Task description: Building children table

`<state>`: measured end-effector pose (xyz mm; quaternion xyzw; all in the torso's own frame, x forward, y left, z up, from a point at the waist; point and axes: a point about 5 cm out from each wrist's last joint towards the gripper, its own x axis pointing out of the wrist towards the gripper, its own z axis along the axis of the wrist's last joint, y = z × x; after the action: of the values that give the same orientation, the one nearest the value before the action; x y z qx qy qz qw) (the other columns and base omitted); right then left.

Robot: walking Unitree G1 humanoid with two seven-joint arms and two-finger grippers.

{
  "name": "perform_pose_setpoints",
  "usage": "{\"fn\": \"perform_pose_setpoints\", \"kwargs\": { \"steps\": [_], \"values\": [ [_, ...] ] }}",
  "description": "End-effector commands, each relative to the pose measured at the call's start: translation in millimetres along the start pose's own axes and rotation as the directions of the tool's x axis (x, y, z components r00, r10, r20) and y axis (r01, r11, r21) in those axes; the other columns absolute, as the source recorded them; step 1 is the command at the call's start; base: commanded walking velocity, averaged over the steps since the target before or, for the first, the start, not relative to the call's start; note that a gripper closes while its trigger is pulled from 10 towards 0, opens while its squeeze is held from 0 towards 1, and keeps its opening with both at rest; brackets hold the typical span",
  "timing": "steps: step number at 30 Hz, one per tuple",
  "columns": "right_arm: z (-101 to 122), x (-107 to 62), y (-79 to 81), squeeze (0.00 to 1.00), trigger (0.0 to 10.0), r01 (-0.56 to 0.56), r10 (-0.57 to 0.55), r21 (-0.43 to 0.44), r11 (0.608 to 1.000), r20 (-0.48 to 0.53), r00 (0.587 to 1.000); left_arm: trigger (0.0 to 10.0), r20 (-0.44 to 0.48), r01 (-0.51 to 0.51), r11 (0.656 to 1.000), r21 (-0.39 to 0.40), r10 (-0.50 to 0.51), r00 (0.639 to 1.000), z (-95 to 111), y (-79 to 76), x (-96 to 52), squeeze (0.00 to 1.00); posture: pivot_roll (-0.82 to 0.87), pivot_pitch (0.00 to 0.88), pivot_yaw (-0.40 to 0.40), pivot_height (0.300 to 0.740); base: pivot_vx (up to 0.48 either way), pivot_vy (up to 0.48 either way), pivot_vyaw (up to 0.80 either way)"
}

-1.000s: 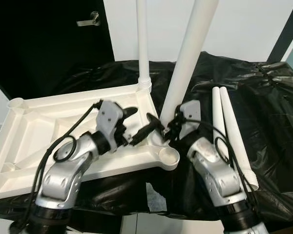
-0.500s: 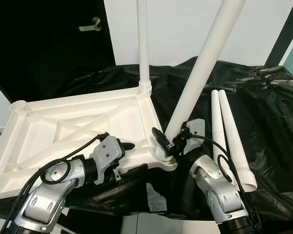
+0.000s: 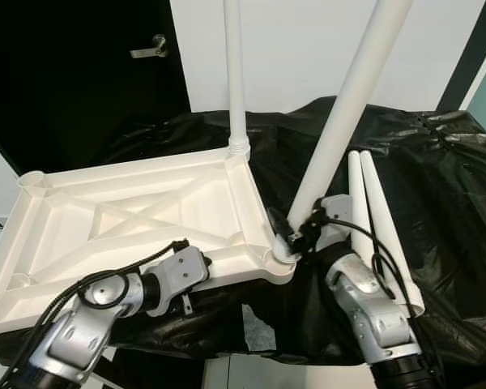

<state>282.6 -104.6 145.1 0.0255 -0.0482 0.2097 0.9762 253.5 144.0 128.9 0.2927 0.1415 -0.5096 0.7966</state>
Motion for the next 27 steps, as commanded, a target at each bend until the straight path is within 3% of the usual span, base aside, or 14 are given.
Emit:
{"fn": "perform_pose_setpoints", "kwargs": {
  "steps": [1, 2, 3, 7, 8, 9, 10, 12, 13, 19, 20, 24, 25, 27],
  "values": [
    [-12, -2.1, 0.2, 0.00, 10.0, 0.008, -0.007, 0.010, 1.000, -0.060, 0.998, 2.6, -0.042, -0.156, 0.988, -0.013, 0.155, 0.987, -5, 8.4, 3.6, 0.00, 0.02, 0.000, 0.033, 0.740, 0.000, 0.000, 0.00],
    [-12, -2.1, 0.2, 0.00, 10.0, 0.008, -0.007, 0.010, 1.000, -0.060, 0.998, 2.6, -0.042, -0.156, 0.988, -0.013, 0.155, 0.987, -5, 8.4, 3.6, 0.00, 0.02, 0.000, 0.033, 0.740, 0.000, 0.000, 0.00],
    [-11, -1.8, 0.4, 0.00, 10.0, 0.007, -0.007, 0.010, 1.000, -0.057, 0.998, 0.0, -0.044, -0.170, 0.985, -0.017, 0.169, 0.985, -4, 10.4, 6.0, 0.00, 0.01, 0.000, 0.032, 0.740, 0.000, 0.000, 0.00],
    [-9, -1.2, 1.6, 0.00, 10.0, -0.001, 0.001, -0.001, 1.000, -0.048, 0.999, 0.0, -0.050, -0.189, 0.982, -0.003, 0.189, 0.981, -2, 14.0, 12.8, 0.00, 0.01, 0.000, 0.034, 0.740, 0.000, 0.000, 0.00],
    [-8, -1.1, 1.7, 0.00, 10.0, -0.002, 0.002, 0.000, 1.000, -0.046, 0.999, 3.4, -0.052, -0.182, 0.983, 0.012, 0.182, 0.982, -2, 13.9, 14.0, 0.00, 0.01, 0.000, 0.034, 0.740, 0.000, 0.000, 0.00],
    [-8, -1.1, 1.7, 0.00, 10.0, -0.002, 0.002, 0.000, 1.000, -0.046, 0.999, 3.4, -0.052, -0.182, 0.983, 0.012, 0.182, 0.982, -2, 13.9, 14.0, 0.00, 0.01, 0.000, 0.034, 0.740, 0.000, 0.000, 0.00],
    [-6, -1.2, 1.6, 0.00, 10.0, -0.001, 0.001, -0.005, 1.000, -0.039, 0.999, 6.7, -0.051, -0.181, 0.983, 0.035, 0.183, 0.982, 0, 14.4, 17.5, 0.00, 0.01, 0.000, 0.035, 0.740, 0.000, 0.000, 0.00],
    [-6, -1.2, 1.6, 0.00, 10.0, 0.000, 0.000, -0.007, 1.000, -0.035, 0.999, 6.7, -0.050, -0.182, 0.982, 0.044, 0.184, 0.982, 1, 14.7, 19.0, 0.00, 0.01, 0.000, 0.035, 0.740, 0.000, 0.000, 0.00],
    [-2, -0.6, 1.2, 0.00, 10.0, 0.001, -0.001, -0.010, 1.000, -0.014, 1.000, 10.0, -0.048, -0.185, 0.982, 0.047, 0.188, 0.981, 4, 15.5, 23.7, 0.00, 0.01, 0.000, 0.038, 0.740, 0.000, 0.000, 0.00],
    [5, 1.8, 2.1, 0.00, 10.0, -0.007, 0.007, -0.019, 1.000, 0.018, 1.000, 9.6, -0.048, -0.196, 0.979, 0.060, 0.199, 0.979, 7, 15.7, 33.3, 0.00, 0.00, 0.000, 0.039, 0.740, 0.000, 0.000, 0.00],
    [7, 2.7, 3.3, 0.00, 10.0, -0.013, 0.013, -0.015, 1.000, 0.025, 1.000, 7.8, -0.049, -0.201, 0.977, 0.065, 0.204, 0.978, 8, 15.8, 35.7, 0.00, 0.00, 0.000, 0.044, 0.740, 0.000, 0.000, 0.00],
    [11, 5.8, 7.0, 0.00, 10.0, -0.033, 0.034, -0.008, 0.999, 0.032, 0.999, 9.2, -0.036, -0.214, 0.975, 0.061, 0.216, 0.976, 13, 15.8, 41.6, 0.00, 0.00, 0.000, 0.046, 0.740, 0.000, 0.000, 0.00],
    [15, 8.7, 11.0, 0.00, 10.0, -0.049, 0.049, -0.002, 0.999, 0.043, 0.998, 7.2, -0.028, -0.232, 0.971, 0.047, 0.234, 0.972, 16, 17.1, 45.3, 0.00, 0.00, 0.000, 0.047, 0.740, 0.000, 0.000, 0.00],
    [18, 10.2, 12.2, 0.00, 10.0, -0.051, 0.051, 0.000, 0.999, 0.051, 0.997, 7.4, -0.023, -0.247, 0.968, 0.043, 0.248, 0.968, 18, 18.3, 46.3, 0.00, 0.00, 0.000, 0.045, 0.740, 0.000, 0.000, 0.00]
  ]
}}
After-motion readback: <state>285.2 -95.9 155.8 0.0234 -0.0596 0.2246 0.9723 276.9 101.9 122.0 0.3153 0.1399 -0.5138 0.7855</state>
